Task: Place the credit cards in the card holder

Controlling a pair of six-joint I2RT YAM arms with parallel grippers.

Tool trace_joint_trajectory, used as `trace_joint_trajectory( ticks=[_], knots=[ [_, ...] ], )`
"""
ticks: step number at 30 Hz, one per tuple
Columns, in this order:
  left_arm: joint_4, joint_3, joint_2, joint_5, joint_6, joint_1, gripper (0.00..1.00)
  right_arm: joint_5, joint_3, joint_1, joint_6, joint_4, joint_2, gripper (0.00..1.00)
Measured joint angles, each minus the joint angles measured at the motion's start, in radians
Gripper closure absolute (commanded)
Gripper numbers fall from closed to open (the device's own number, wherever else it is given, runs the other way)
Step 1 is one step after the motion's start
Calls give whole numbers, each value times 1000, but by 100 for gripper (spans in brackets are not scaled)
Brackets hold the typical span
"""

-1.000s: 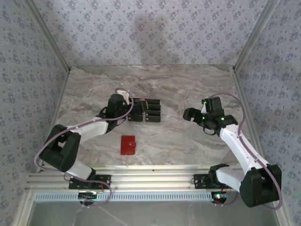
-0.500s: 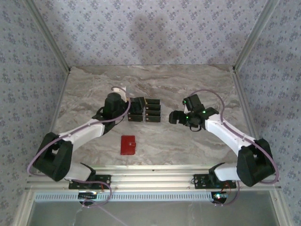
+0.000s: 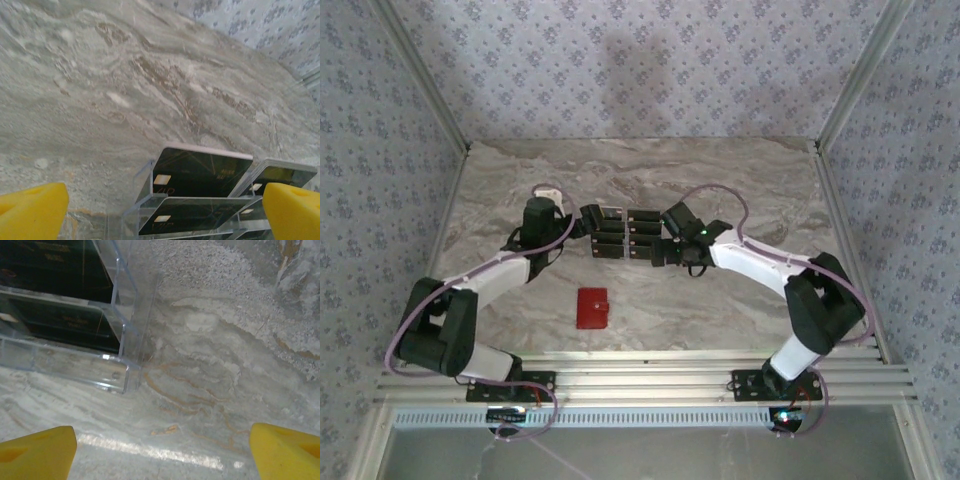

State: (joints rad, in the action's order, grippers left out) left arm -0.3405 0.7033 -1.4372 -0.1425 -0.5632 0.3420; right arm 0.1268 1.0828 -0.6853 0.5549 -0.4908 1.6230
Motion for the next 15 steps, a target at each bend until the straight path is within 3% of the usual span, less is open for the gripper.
trace_joint_trajectory(
  ticks=[15],
  knots=[
    [-84, -7, -84, -46, -33, 15, 0, 53, 41, 1, 10, 18, 141, 9]
  ],
)
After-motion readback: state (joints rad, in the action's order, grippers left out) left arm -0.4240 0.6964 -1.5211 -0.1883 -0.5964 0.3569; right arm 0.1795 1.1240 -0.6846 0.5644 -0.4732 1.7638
